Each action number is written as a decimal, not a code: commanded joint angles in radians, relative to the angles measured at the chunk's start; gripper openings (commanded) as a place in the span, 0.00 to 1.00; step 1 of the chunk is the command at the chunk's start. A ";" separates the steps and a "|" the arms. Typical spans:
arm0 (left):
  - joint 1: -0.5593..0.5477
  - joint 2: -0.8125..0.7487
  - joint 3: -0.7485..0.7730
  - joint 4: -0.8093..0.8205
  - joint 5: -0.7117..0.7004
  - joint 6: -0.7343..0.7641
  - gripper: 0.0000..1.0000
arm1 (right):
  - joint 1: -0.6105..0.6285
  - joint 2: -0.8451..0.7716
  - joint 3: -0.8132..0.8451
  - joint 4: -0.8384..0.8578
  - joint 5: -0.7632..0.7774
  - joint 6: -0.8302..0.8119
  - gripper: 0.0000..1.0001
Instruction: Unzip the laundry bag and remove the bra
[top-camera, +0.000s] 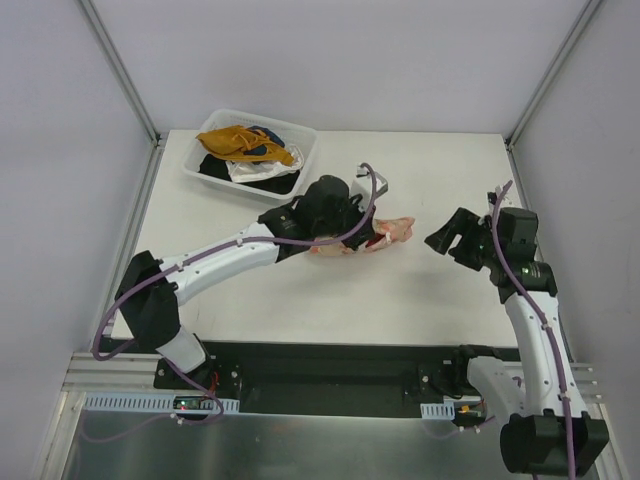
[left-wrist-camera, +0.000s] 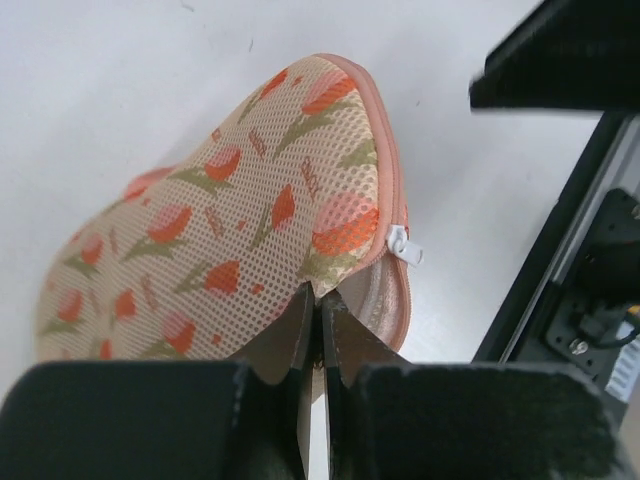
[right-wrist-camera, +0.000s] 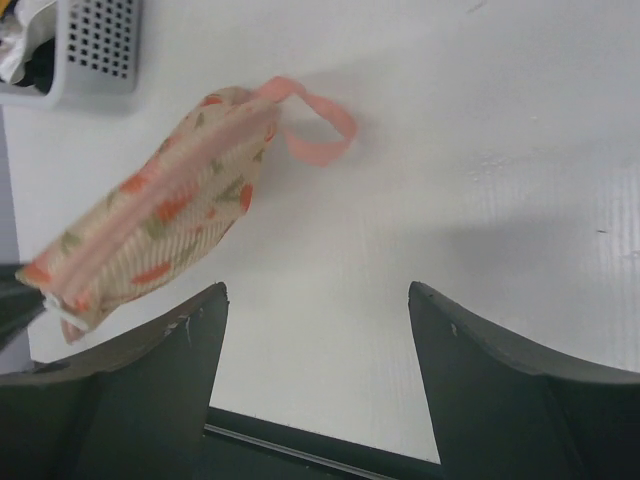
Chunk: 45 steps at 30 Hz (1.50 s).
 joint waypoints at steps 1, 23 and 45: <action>0.045 0.012 0.081 -0.050 0.149 -0.187 0.00 | 0.071 -0.070 -0.018 0.069 -0.071 0.026 0.76; 0.050 0.065 0.115 -0.053 0.126 -0.256 0.00 | 0.340 0.036 0.000 0.218 -0.068 0.325 0.57; 0.050 0.088 0.135 -0.053 0.148 -0.267 0.00 | 0.383 0.050 0.029 0.135 -0.025 0.285 0.19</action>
